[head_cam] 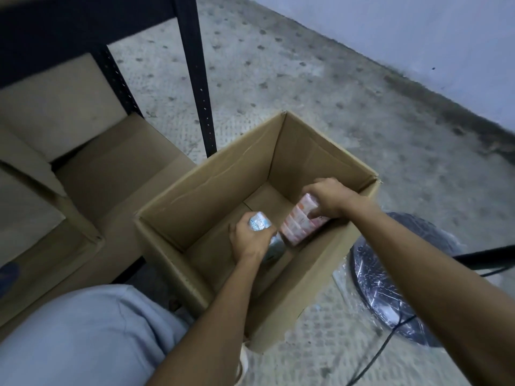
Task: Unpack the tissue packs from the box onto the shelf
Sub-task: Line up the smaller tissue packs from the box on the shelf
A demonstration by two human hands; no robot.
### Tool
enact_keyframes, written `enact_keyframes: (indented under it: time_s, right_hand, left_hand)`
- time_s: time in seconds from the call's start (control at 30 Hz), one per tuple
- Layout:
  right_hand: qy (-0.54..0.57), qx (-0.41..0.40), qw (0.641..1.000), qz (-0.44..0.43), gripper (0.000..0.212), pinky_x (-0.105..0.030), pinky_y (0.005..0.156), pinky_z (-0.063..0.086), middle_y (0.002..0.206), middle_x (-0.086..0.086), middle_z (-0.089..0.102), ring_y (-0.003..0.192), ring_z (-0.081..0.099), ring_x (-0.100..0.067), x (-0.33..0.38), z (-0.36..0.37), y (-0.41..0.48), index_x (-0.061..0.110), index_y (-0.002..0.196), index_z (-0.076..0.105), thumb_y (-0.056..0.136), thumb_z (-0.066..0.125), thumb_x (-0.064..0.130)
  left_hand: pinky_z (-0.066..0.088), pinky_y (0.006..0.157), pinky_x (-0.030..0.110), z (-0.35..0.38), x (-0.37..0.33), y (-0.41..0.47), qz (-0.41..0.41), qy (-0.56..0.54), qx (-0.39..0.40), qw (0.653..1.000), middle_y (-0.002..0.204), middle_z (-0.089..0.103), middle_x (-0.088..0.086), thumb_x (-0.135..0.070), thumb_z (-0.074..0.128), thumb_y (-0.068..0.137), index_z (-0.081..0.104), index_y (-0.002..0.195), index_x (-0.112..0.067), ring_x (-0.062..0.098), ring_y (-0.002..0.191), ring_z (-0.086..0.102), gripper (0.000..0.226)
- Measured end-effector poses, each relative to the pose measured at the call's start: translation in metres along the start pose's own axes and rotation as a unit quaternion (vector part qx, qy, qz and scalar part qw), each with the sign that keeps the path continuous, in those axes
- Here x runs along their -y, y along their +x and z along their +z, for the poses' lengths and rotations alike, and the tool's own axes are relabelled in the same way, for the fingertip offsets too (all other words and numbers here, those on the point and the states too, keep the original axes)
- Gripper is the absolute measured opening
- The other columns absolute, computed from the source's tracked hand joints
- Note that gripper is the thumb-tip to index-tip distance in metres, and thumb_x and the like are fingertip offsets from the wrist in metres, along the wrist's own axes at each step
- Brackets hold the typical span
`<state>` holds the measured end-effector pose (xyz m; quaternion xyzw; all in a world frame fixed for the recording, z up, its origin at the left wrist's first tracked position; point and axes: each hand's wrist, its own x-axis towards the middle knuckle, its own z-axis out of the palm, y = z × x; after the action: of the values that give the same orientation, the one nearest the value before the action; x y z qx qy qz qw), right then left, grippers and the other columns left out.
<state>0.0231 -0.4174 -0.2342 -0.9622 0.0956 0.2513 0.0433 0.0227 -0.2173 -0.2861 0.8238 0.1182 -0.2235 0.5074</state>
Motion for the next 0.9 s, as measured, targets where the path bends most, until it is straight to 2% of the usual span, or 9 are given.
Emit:
enact_keyframes:
  time_s: [0.2, 0.37, 0.47, 0.53, 0.63, 0.8, 0.9]
  right_hand:
    - [0.050, -0.089, 0.995, -0.013, 0.050, -0.041, 0.090, 0.047, 0.103, 0.000, 0.049, 0.102, 0.052, -0.029, 0.007, -0.023, -0.041, 0.034, 0.116, 0.057, 0.070, 0.076, 0.041]
    - [0.066, -0.161, 0.985, -0.021, 0.049, -0.041, 0.084, 0.048, 0.097, 0.003, 0.048, 0.099, 0.052, -0.027, 0.023, -0.050, -0.084, 0.036, 0.113, 0.058, 0.068, 0.076, 0.044]
    - [0.070, -0.210, 0.974, -0.045, 0.046, -0.033, 0.077, 0.043, 0.092, 0.003, 0.047, 0.093, 0.053, -0.023, 0.034, -0.069, -0.115, 0.031, 0.111, 0.061, 0.068, 0.076, 0.039]
    - [0.069, -0.246, 0.965, -0.056, 0.045, -0.031, 0.073, 0.040, 0.094, 0.000, 0.052, 0.090, 0.052, -0.021, 0.044, -0.083, -0.138, 0.026, 0.111, 0.063, 0.070, 0.077, 0.035]
    - [0.064, -0.298, 0.950, -0.070, 0.045, -0.035, 0.074, 0.045, 0.103, -0.006, 0.061, 0.092, 0.055, -0.023, 0.059, -0.108, -0.170, 0.022, 0.112, 0.064, 0.071, 0.077, 0.034]
    - [0.056, -0.374, 0.919, -0.108, 0.045, -0.030, 0.078, 0.039, 0.109, -0.007, 0.065, 0.098, 0.057, -0.025, 0.082, -0.154, -0.220, 0.023, 0.110, 0.067, 0.069, 0.079, 0.035]
    - [0.057, -0.417, 0.897, -0.135, 0.044, -0.034, 0.081, 0.044, 0.110, -0.006, 0.065, 0.099, 0.057, -0.026, 0.099, -0.179, -0.247, 0.025, 0.109, 0.067, 0.068, 0.079, 0.036]
  left_hand:
    - [0.030, 0.073, 0.010, -0.045, -0.028, -0.026, 0.078, 0.010, -0.004, 0.997, 0.107, 0.050, 0.001, -0.017, 0.080, 0.065, 0.067, 0.105, -0.027, 0.012, 0.092, 0.046, 0.043]
    - [0.042, 0.078, 0.020, -0.082, -0.056, -0.053, 0.146, 0.021, -0.030, 0.989, 0.105, 0.058, 0.000, -0.022, 0.083, 0.059, 0.069, 0.099, -0.030, 0.017, 0.093, 0.057, 0.043]
    - [0.047, 0.081, 0.023, -0.107, -0.071, -0.069, 0.186, 0.025, -0.038, 0.982, 0.103, 0.061, 0.000, -0.024, 0.083, 0.056, 0.069, 0.098, -0.031, 0.018, 0.092, 0.060, 0.045]
    - [0.052, 0.084, 0.029, -0.125, -0.080, -0.083, 0.206, 0.009, -0.032, 0.978, 0.101, 0.066, -0.001, -0.025, 0.082, 0.053, 0.067, 0.092, -0.032, 0.019, 0.092, 0.063, 0.043]
    - [0.056, 0.082, 0.039, -0.158, -0.093, -0.107, 0.244, -0.021, -0.026, 0.969, 0.099, 0.067, 0.000, -0.026, 0.079, 0.049, 0.065, 0.088, -0.035, 0.018, 0.089, 0.065, 0.043]
    - [0.055, 0.076, 0.030, -0.216, -0.109, -0.144, 0.295, -0.065, -0.049, 0.952, 0.112, 0.062, 0.007, -0.009, 0.083, 0.061, 0.064, 0.098, -0.031, 0.019, 0.095, 0.062, 0.047]
    - [0.054, 0.069, 0.021, -0.250, -0.122, -0.167, 0.327, -0.072, -0.063, 0.940, 0.110, 0.062, 0.004, -0.008, 0.082, 0.064, 0.064, 0.101, -0.031, 0.016, 0.091, 0.062, 0.047]
